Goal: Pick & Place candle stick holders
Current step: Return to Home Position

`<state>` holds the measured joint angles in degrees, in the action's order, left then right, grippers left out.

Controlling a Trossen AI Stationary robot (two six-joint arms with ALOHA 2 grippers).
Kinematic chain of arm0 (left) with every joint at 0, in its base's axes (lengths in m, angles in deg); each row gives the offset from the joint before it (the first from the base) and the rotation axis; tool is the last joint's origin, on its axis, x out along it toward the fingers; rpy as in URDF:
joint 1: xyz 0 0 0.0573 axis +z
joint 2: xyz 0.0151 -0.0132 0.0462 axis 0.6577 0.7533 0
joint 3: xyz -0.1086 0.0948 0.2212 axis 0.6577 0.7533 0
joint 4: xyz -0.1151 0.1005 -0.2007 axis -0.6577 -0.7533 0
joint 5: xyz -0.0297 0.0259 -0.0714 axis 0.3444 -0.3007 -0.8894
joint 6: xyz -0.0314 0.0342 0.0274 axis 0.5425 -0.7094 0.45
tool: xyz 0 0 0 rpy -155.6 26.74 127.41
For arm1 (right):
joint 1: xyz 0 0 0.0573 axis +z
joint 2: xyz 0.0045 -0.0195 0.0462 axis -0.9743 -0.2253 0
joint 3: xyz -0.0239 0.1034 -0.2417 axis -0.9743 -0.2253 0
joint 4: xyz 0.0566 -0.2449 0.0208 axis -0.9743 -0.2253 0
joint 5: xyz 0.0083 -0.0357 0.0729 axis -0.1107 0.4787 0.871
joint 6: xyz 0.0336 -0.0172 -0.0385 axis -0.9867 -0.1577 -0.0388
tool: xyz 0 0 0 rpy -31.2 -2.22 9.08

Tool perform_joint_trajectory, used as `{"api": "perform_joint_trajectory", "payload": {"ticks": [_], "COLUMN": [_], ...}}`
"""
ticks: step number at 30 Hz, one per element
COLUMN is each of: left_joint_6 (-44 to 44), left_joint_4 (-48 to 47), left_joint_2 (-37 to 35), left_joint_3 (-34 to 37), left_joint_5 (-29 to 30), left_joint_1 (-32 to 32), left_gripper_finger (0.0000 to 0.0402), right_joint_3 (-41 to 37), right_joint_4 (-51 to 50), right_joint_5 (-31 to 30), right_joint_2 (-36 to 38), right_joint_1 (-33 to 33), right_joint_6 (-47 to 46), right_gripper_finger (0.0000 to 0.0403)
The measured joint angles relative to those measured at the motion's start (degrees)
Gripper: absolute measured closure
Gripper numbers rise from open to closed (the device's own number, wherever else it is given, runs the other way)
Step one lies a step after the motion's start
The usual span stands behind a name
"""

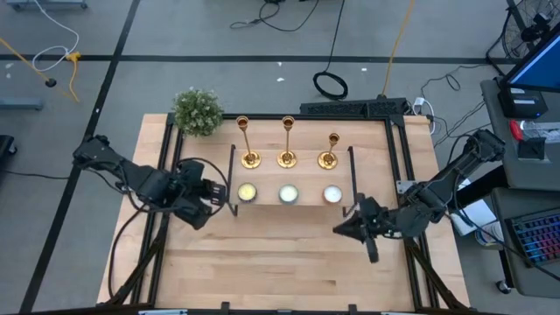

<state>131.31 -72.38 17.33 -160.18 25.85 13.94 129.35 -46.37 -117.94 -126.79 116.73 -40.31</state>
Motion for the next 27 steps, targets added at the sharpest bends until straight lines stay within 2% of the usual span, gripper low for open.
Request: {"api": "perform_joint_trajectory", "payload": {"ticks": [9,14,16,21,27], "left_joint_6": [-7.83,-9.04,-9.06,-10.67,-12.93], "left_joint_4": [7.60,9.40,9.40,9.42,9.40], "left_joint_2": [-0.02,-0.02,-0.04,-0.45,-2.41], "left_joint_3": [0.00,0.00,0.00,0.00,0.00], "left_joint_5": [1.91,3.01,2.99,2.97,2.53], "left_joint_1": [-3.50,-4.59,-4.83,-5.33,-5.33], "left_gripper_finger": [0.0400,0.0400,0.0400,0.0400,0.0400], "right_joint_3": [0.00,0.00,0.00,0.00,0.00], "right_joint_4": [14.50,16.94,16.10,15.27,12.70], "right_joint_5": [17.75,28.66,31.19,31.50,22.84], "right_joint_2": [0.49,0.77,0.76,0.80,1.46], "right_joint_1": [-0.82,-4.89,-7.25,-14.30,-22.63], "right_joint_6": [8.68,11.65,12.10,14.54,14.81], "right_gripper_finger": [0.0403,0.0403,0.0403,0.0403,0.0403]}}
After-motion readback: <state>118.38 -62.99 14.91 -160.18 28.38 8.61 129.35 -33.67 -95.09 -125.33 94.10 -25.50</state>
